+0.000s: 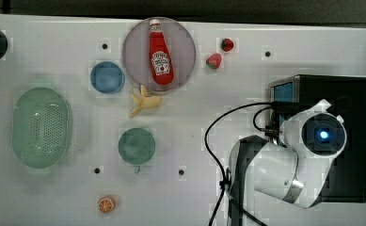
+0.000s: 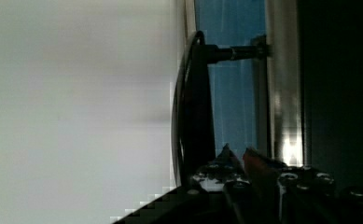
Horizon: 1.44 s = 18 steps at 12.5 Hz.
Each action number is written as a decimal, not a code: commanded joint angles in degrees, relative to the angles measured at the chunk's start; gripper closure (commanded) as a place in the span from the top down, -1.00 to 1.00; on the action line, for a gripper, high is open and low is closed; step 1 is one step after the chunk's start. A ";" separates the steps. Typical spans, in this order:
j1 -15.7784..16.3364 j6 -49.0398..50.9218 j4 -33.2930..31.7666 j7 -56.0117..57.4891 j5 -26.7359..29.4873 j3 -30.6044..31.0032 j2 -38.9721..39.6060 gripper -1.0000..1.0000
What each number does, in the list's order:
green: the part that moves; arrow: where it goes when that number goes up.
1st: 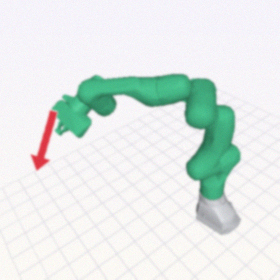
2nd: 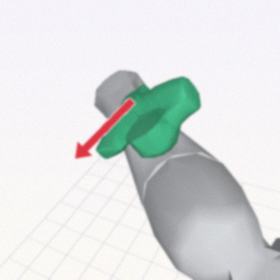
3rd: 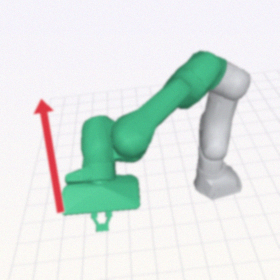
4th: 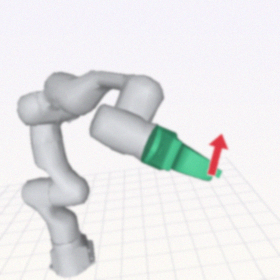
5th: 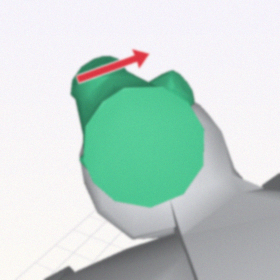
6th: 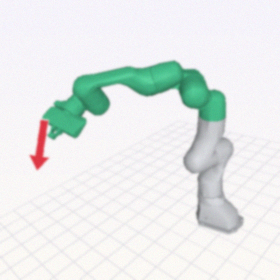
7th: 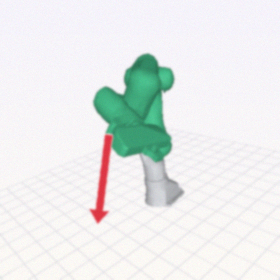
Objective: Flap open oven.
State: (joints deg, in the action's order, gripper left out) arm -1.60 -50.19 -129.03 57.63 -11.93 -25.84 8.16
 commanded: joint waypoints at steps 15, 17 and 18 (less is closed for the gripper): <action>9.04 0.44 -1.84 -40.99 -26.79 11.08 11.17 -0.65; 11.25 1.11 -0.37 -48.00 -31.49 11.40 15.38 -0.65; 12.46 1.73 0.67 -51.12 -33.39 11.40 17.68 -0.65</action>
State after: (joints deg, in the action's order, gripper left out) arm 9.99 -49.32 -129.03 15.58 -45.60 -14.46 24.87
